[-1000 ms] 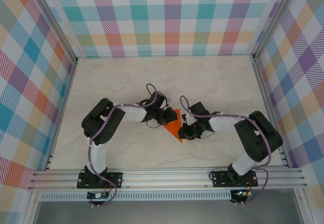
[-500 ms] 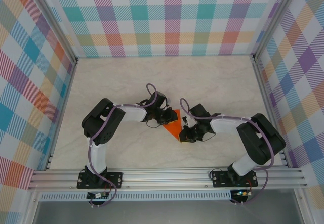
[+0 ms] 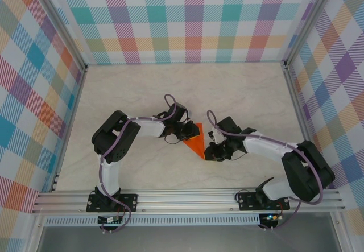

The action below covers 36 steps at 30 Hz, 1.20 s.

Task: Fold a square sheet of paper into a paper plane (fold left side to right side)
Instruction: Fourth fold the wing at the center of the table.

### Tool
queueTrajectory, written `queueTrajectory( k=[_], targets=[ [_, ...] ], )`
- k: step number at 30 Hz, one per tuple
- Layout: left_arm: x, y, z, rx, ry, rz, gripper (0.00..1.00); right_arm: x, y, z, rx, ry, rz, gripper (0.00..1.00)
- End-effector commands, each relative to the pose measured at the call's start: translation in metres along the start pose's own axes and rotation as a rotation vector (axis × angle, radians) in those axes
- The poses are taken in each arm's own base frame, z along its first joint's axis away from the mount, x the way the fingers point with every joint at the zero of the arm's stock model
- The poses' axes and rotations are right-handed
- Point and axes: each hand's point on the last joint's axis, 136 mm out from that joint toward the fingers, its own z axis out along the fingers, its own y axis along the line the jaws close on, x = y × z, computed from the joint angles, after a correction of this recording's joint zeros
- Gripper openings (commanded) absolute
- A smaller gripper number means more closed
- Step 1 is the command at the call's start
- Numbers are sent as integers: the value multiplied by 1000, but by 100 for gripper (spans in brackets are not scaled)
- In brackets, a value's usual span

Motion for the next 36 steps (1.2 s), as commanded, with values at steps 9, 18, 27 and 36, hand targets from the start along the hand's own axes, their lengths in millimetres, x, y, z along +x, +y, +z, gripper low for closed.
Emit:
queueTrajectory(
  k=[9, 18, 27, 36],
  targets=[
    [16, 33, 6, -116, 44, -40, 17, -30, 2, 30, -25, -6, 39, 8],
    [8, 28, 0, -120, 32, -10, 18, 0, -48, 42, 143, 67, 165, 5],
    [-31, 33, -14, -122, -16, 13, 21, 28, -72, 48, 205, 151, 231, 2],
    [-83, 48, -16, -101, -61, 18, 21, 37, -75, 48, 209, 176, 230, 0]
  ],
)
